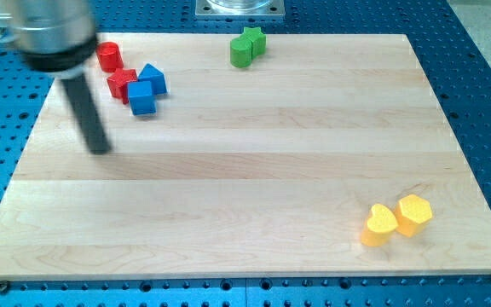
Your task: Move the red star diagonally to the bottom right side of the green circle
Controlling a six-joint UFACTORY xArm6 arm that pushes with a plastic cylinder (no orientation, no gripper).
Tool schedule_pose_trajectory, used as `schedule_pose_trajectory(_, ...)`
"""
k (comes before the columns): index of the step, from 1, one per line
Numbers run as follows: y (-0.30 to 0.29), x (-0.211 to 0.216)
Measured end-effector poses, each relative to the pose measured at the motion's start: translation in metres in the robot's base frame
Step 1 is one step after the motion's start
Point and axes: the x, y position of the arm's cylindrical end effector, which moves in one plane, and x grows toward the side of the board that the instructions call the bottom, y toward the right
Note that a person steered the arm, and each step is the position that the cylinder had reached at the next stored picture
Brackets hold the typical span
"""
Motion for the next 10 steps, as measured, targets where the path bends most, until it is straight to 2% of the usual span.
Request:
schedule_pose_trajectory(2,-0.009,-0.104)
schedule_pose_trajectory(3,0.017,-0.14)
schedule_pose_trajectory(4,0.052,-0.115)
schedule_pose_trajectory(5,0.06,-0.059)
schedule_pose_trajectory(6,0.103,-0.044)
schedule_pose_trajectory(8,0.229,-0.051)
schedule_pose_trajectory(9,0.224,-0.074)
schedule_pose_trajectory(10,0.27,-0.076)
